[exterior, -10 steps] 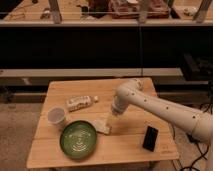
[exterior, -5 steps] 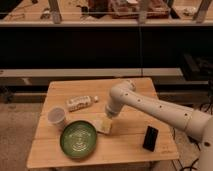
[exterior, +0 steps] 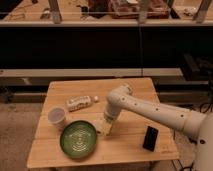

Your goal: Place the white sponge in the ceramic bowl

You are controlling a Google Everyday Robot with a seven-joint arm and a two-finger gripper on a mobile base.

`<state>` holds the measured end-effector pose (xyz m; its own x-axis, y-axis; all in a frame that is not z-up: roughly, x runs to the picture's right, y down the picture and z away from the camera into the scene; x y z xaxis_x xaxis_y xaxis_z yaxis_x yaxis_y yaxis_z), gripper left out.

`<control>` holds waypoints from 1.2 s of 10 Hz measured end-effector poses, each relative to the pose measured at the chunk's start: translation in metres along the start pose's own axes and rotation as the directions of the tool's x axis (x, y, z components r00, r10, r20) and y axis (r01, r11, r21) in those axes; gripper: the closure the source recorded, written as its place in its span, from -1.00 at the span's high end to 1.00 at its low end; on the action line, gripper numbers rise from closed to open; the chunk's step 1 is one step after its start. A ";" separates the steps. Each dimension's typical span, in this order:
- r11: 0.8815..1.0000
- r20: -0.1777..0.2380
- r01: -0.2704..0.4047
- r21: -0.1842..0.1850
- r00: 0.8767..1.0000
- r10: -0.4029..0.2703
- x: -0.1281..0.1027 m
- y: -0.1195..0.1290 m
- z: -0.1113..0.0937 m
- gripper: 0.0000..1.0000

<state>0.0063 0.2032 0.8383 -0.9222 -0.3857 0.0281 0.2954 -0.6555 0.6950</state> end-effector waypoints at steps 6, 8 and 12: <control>1.000 -0.002 -0.018 -0.007 1.000 0.018 0.004 0.008 -0.006 0.12; 1.000 -0.007 -0.024 -0.004 1.000 0.024 0.001 0.005 0.005 0.11; 1.000 -0.011 -0.028 -0.010 1.000 0.028 -0.002 0.008 0.011 -0.32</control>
<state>0.0074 0.2060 0.8519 -0.9108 -0.4109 0.0393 0.3234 -0.6512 0.6865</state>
